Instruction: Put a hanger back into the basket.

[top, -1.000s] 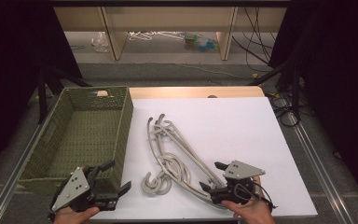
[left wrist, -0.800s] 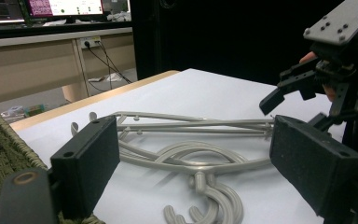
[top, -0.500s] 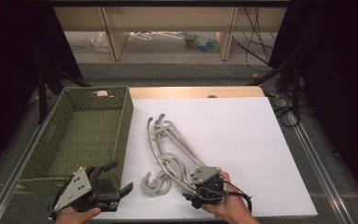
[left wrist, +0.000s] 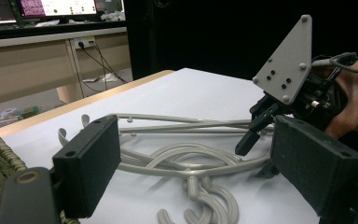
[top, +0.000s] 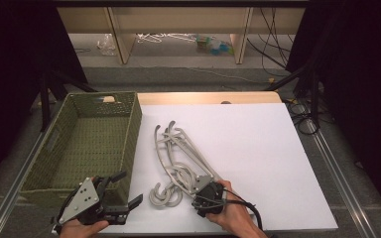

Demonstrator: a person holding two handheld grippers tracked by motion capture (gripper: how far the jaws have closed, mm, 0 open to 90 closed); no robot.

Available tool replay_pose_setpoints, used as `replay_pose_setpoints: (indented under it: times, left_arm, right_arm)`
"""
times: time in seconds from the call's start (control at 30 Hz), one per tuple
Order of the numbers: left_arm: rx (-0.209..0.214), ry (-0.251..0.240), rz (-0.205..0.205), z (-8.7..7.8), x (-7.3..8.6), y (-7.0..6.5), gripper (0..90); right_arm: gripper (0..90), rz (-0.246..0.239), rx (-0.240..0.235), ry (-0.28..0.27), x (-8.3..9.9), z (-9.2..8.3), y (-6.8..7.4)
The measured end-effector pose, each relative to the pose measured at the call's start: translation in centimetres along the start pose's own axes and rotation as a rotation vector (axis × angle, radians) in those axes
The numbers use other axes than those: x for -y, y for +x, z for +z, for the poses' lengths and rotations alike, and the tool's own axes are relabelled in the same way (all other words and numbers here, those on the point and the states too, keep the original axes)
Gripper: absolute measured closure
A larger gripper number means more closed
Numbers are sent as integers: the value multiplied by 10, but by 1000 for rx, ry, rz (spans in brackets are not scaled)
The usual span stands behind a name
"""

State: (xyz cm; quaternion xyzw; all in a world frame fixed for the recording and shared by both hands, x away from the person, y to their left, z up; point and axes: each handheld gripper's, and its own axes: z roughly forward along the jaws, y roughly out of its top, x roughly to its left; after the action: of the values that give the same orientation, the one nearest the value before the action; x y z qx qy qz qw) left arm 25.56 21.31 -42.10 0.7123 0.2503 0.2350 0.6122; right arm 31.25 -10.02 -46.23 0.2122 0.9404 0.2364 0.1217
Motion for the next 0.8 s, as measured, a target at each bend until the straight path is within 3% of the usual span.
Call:
replay_pose_setpoints:
  times: [0.07, 0.23, 0.33, 0.4, 0.67, 0.8]
  left_arm:
    - [4, 0, 1, 0, 0, 0, 158]
    - [11, 0, -2, 1, 0, 0, 158]
    - [17, -2, 6, 2, 0, -1, 158]
    - [20, 2, 10, 1, 0, -2, 159]
    - [23, 18, 31, 2, 1, -4, 159]
    - [15, 23, 33, 3, 1, -4, 159]
  right_arm:
    - [553, -19, 1, 21, -4, 3, 2]
    - [650, -15, 25, 56, -5, 2, 1]
    - [749, -38, 34, 70, -5, -1, 1]
    - [766, -30, 15, 64, -5, -4, 0]
    - [816, -80, -35, 78, -6, -16, -5]
    - [817, -126, -36, 84, -8, -26, -9]
